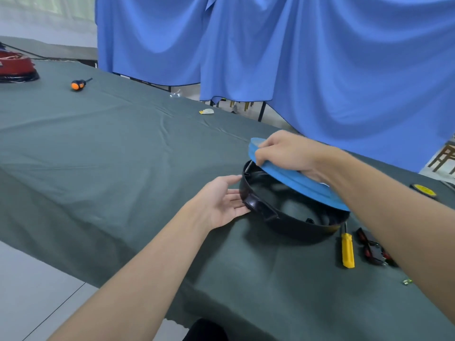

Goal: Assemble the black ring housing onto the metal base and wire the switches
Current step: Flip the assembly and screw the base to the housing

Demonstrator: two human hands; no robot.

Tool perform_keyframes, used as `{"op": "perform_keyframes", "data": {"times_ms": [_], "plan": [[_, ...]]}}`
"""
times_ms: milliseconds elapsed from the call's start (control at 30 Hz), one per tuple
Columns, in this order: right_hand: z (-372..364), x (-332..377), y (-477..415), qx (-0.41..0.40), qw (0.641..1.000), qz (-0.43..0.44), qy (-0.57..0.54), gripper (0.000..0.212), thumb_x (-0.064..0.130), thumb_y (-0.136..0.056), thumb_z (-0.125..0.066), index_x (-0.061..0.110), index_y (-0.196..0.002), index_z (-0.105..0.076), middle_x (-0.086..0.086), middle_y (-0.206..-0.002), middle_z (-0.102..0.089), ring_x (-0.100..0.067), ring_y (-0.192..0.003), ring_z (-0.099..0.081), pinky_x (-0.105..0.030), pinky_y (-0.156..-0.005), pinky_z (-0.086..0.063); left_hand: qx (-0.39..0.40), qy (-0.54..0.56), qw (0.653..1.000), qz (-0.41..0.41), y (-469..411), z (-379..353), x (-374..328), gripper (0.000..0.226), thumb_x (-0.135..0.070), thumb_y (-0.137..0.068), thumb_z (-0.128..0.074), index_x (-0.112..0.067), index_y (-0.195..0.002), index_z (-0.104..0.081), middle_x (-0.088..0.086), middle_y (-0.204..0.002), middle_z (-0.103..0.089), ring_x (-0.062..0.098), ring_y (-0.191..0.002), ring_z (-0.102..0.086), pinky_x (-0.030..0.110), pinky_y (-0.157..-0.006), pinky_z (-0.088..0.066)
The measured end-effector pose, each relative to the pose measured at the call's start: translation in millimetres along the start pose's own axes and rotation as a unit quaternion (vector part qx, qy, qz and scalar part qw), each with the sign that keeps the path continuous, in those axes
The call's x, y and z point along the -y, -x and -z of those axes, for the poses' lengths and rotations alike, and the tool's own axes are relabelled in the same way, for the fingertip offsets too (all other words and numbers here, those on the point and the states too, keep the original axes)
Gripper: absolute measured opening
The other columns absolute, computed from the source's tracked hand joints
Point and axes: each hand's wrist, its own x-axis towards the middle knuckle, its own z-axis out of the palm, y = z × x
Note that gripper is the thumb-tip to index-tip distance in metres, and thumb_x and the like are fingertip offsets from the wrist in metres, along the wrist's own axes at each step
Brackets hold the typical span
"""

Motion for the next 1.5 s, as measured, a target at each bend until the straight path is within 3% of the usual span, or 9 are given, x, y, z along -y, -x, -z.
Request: {"op": "perform_keyframes", "data": {"times_ms": [133,333,467,733,867,1033,1200,1333,1500], "plan": [[12,-2,4,0.024,0.999,-0.020,-0.021,0.039,0.011,-0.080,-0.058,0.015,-0.047,-0.037,-0.004,-0.053,-0.032,-0.019,-0.047,-0.029,-0.023,-0.043,-0.031,0.001,0.012,1.000,0.000,-1,1,0,0.040,-0.018,-0.098,-0.055,0.015,-0.119,-0.050,0.031,-0.117,-0.064,0.039,-0.106,-0.067,0.045,-0.081,-0.057],[12,1,6,-0.007,1.000,0.008,0.005,0.037,0.011,-0.080,-0.056,0.014,-0.058,-0.026,-0.005,-0.063,-0.019,-0.017,-0.059,-0.017,-0.030,-0.052,-0.017,0.006,0.019,1.000,0.002,-4,2,0,0.043,-0.019,-0.098,-0.054,0.017,-0.121,-0.049,0.031,-0.117,-0.063,0.040,-0.101,-0.068,0.044,-0.073,-0.059],[10,2,6,-0.023,1.000,0.011,0.003,0.033,0.011,-0.079,-0.056,0.009,-0.061,-0.029,-0.011,-0.072,-0.018,-0.021,-0.068,-0.015,-0.034,-0.058,-0.014,0.007,0.017,1.000,0.002,-4,2,0,0.042,-0.019,-0.098,-0.054,0.016,-0.121,-0.050,0.031,-0.116,-0.064,0.038,-0.094,-0.070,0.043,-0.070,-0.060],[-3,0,3,-0.036,0.999,0.027,0.018,0.043,0.010,-0.078,-0.056,0.018,-0.056,-0.020,-0.002,-0.062,-0.015,-0.016,-0.059,-0.014,-0.032,-0.057,-0.013,0.007,0.018,1.000,0.000,-2,1,0,0.043,-0.019,-0.098,-0.054,0.016,-0.122,-0.049,0.031,-0.119,-0.063,0.039,-0.098,-0.068,0.043,-0.074,-0.059],[-13,-3,2,-0.045,0.997,0.029,0.057,0.046,0.013,-0.078,-0.057,0.020,-0.053,-0.020,0.004,-0.052,-0.015,-0.013,-0.046,-0.015,-0.026,-0.047,-0.016,0.009,0.018,1.000,0.003,-3,2,-1,0.044,-0.021,-0.098,-0.054,0.016,-0.122,-0.049,0.030,-0.120,-0.063,0.038,-0.096,-0.069,0.042,-0.072,-0.060],[-36,-13,5,-0.052,0.991,0.061,0.110,0.041,0.014,-0.081,-0.054,0.018,-0.054,-0.023,0.002,-0.052,-0.023,-0.015,-0.051,-0.022,-0.027,-0.047,-0.019,0.010,0.020,1.000,0.014,-8,6,-3,0.067,-0.041,-0.094,-0.060,0.017,-0.124,-0.045,0.026,-0.118,-0.065,0.035,-0.094,-0.071,0.042,-0.075,-0.059],[-48,-17,2,-0.083,0.989,0.067,0.100,0.035,0.013,-0.080,-0.051,0.015,-0.057,-0.024,0.000,-0.055,-0.025,-0.017,-0.052,-0.024,-0.028,-0.046,-0.018,0.028,-0.036,0.998,0.036,-12,8,-12,0.092,-0.062,-0.073,-0.074,0.014,-0.119,-0.049,0.021,-0.103,-0.072,0.031,-0.087,-0.073,0.039,-0.070,-0.060],[-47,-17,-4,-0.062,0.993,0.061,0.082,0.035,0.015,-0.082,-0.052,0.014,-0.058,-0.027,-0.001,-0.055,-0.031,-0.016,-0.053,-0.028,-0.030,-0.049,-0.022,0.028,-0.106,0.994,0.028,-19,9,-20,0.094,-0.059,-0.068,-0.080,0.012,-0.122,-0.049,0.018,-0.102,-0.072,0.030,-0.087,-0.073,0.039,-0.075,-0.059],[-26,-25,-12,0.011,0.999,0.045,-0.002,0.026,0.016,-0.086,-0.045,0.011,-0.061,-0.044,0.005,-0.052,-0.037,-0.011,-0.045,-0.029,-0.028,-0.050,-0.027,0.004,-0.181,0.983,0.017,-31,3,-29,0.082,-0.049,-0.066,-0.083,0.008,-0.116,-0.053,0.015,-0.095,-0.067,0.025,-0.071,-0.070,0.032,-0.062,-0.058]]}}
